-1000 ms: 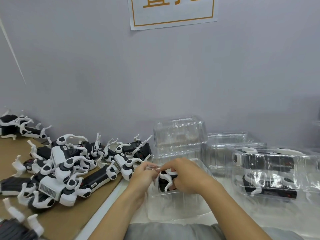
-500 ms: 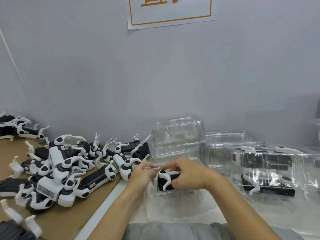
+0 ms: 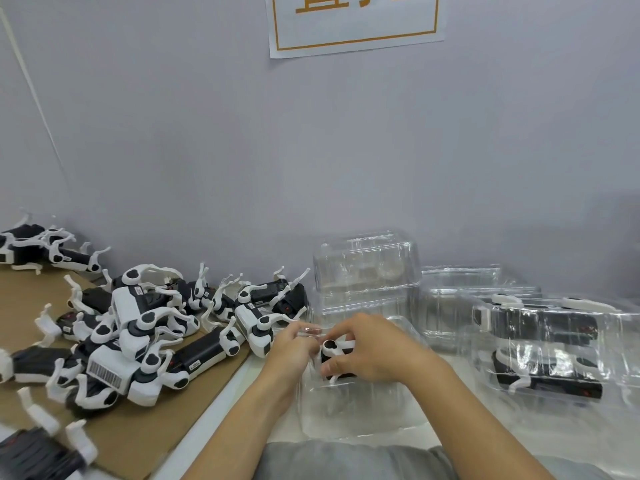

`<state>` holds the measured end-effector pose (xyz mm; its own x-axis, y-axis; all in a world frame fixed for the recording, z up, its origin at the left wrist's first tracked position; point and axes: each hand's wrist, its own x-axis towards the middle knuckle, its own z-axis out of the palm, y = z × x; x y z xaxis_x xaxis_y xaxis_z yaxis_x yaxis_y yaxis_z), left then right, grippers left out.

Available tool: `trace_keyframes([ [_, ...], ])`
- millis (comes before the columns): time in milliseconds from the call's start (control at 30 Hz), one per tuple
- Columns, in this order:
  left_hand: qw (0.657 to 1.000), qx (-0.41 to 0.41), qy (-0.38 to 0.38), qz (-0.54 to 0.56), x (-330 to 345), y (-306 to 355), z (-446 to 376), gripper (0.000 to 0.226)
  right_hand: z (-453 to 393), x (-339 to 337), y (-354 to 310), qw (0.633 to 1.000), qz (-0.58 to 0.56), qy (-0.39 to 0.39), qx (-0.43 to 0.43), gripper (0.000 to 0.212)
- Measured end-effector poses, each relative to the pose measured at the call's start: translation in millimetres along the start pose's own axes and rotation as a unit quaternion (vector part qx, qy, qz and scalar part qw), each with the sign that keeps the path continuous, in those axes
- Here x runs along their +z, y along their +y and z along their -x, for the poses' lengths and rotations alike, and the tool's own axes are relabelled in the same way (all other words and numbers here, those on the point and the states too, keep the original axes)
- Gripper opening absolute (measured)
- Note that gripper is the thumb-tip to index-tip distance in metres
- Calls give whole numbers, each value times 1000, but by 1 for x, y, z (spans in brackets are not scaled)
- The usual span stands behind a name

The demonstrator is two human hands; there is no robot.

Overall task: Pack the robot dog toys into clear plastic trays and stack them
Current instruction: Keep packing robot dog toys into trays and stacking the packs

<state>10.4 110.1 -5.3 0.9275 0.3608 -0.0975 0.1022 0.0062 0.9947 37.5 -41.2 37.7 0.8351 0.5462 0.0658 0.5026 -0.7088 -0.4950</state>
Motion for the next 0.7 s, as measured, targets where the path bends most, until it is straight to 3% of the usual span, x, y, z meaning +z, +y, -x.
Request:
trace_keyframes([
  [400,1000,16,9,-5,-1,-4,-6,26,5,-9,4,998,-19,-32,-43,33],
  [533,1000,27,4,2,-4,-6,-10,26,10,-26,11,998,-58,-2,-4,37],
  [700,999,31,2,6,-9,-11,-18,26,21,-59,31,996,-52,46,53,20],
])
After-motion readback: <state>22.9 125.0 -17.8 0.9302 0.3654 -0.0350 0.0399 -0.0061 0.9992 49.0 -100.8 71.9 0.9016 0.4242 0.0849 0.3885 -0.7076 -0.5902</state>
